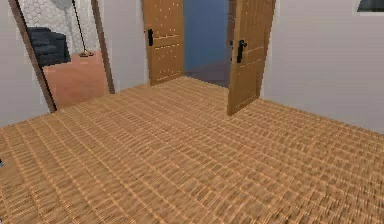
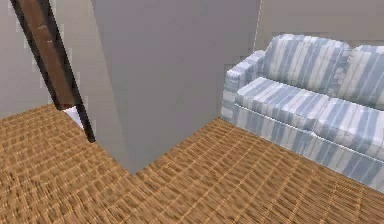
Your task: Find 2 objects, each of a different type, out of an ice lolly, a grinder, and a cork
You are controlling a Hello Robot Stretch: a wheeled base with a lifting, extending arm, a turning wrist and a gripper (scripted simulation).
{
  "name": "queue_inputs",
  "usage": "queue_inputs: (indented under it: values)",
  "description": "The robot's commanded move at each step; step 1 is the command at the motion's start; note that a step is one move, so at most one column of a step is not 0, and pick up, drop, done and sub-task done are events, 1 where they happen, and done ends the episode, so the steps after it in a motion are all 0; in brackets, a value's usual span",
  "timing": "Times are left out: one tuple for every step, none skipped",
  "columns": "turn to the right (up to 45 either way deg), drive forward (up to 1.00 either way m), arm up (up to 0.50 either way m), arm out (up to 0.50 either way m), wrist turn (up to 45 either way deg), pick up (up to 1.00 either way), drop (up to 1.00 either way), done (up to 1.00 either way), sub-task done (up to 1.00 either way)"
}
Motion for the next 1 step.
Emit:
queue_inputs:
  values:
    - [0.0, 0.45, 0.0, 0.0, 0.0, 0.0, 0.0, 0.0, 0.0]
